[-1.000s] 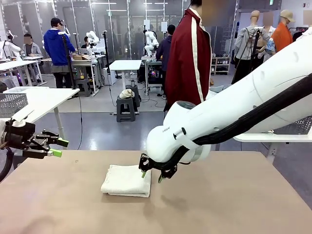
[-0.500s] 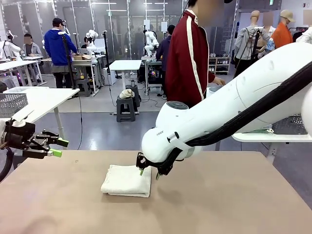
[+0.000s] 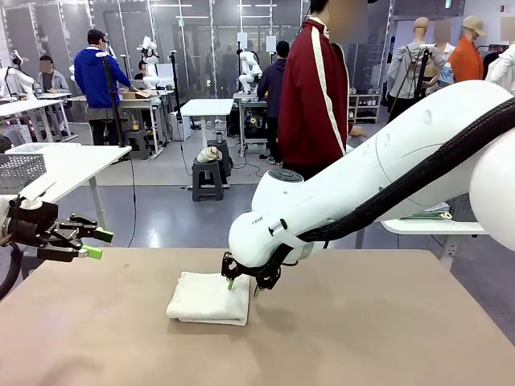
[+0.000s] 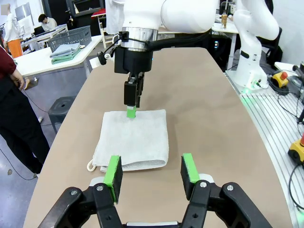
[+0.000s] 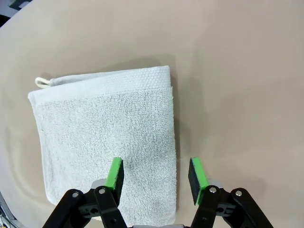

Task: Fold the towels and place them in the basket.
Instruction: Place the folded Towel with hook on the right side of the table.

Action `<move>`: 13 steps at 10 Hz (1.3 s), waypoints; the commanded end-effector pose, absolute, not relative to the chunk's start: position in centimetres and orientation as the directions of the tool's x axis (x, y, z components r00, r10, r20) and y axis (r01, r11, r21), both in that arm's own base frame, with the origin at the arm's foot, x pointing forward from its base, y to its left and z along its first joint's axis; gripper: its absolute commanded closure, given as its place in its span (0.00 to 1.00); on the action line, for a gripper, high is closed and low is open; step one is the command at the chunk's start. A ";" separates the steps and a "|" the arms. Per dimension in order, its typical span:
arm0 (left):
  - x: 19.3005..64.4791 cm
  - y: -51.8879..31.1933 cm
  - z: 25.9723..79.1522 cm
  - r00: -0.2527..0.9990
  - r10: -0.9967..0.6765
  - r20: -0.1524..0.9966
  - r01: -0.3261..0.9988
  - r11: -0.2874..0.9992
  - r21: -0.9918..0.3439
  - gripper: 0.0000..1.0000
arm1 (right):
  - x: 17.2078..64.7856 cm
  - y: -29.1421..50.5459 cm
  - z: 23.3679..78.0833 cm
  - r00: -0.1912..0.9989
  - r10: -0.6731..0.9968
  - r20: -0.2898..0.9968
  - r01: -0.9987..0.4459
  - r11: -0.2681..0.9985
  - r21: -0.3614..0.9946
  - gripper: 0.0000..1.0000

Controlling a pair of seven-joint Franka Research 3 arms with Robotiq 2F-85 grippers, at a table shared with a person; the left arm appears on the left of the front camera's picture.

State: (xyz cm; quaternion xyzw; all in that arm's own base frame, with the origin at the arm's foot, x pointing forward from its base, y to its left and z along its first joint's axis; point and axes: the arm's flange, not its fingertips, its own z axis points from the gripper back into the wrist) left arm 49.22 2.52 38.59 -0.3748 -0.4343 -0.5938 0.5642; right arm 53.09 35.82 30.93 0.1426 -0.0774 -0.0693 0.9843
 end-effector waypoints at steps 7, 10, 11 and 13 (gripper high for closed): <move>49.0 2.6 38.7 -0.083 -0.343 0.936 0.995 0.015 0.094 0.36 | 53.5 36.5 30.0 0.976 -0.115 0.186 0.063 0.963 0.263 0.50; 49.0 2.6 38.7 -0.083 -0.343 0.936 0.995 0.015 0.094 0.36 | 53.6 36.6 30.0 0.979 -0.090 0.182 0.040 0.965 0.259 0.90; 49.0 2.6 38.7 -0.083 -0.343 0.936 0.995 0.015 0.094 0.36 | 53.5 36.5 30.1 0.981 -0.077 0.178 0.030 0.968 0.248 0.86; 49.0 2.6 38.7 -0.083 -0.343 0.936 0.995 0.015 0.094 0.36 | 53.4 36.4 30.1 0.983 -0.055 0.174 0.011 0.970 0.242 1.00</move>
